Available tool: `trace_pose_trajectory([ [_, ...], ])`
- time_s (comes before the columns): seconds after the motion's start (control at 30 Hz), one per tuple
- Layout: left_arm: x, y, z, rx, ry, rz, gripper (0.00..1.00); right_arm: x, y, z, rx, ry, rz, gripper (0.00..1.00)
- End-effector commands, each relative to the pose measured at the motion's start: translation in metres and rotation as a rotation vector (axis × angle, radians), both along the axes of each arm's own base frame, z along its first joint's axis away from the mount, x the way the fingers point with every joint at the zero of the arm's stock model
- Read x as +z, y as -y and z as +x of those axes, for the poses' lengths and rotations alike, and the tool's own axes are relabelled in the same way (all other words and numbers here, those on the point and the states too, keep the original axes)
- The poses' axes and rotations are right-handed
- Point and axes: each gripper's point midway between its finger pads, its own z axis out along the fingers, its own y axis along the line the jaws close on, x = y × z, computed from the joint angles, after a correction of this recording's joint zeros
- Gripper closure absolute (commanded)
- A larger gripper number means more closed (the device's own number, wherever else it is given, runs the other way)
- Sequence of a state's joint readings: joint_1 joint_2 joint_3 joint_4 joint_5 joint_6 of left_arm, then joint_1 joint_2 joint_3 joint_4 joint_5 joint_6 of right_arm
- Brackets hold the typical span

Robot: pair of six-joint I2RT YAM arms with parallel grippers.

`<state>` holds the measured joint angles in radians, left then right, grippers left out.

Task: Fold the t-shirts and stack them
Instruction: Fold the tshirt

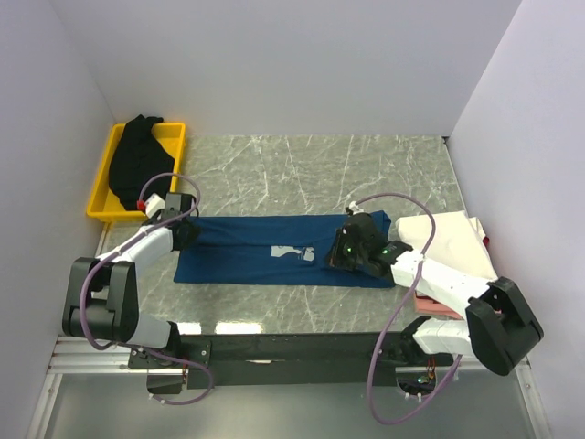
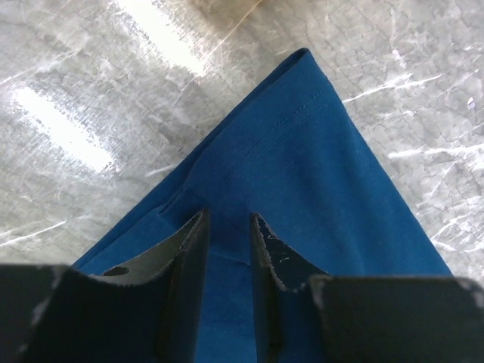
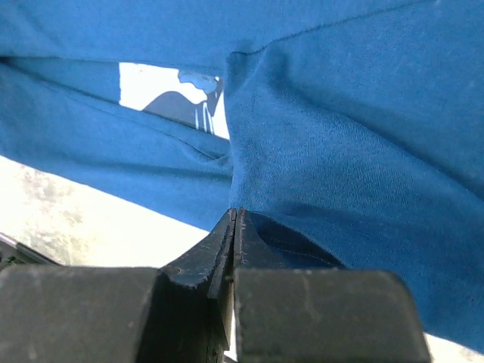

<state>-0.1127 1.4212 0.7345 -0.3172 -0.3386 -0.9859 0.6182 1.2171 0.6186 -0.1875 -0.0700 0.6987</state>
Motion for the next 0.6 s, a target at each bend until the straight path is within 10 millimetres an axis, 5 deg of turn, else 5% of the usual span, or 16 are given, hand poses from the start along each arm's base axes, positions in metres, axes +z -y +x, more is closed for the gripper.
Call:
trace_pose_trajectory([
  [0.0,0.019,-0.001,0.009,0.011,0.086,0.004,0.67,0.002,-0.009,0.005,0.01,0.016,0.01,0.98],
  [0.17,0.033,0.003,0.013,-0.007,0.13,-0.012,0.65,0.008,-0.009,-0.002,0.019,0.035,0.028,0.66],
  [0.33,0.05,0.017,0.022,-0.085,0.185,-0.043,0.59,0.03,0.002,-0.004,-0.009,0.077,0.013,0.56],
  [0.57,0.049,0.086,0.015,-0.32,0.174,-0.06,0.62,0.03,0.043,0.024,-0.147,0.059,-0.054,0.53],
])
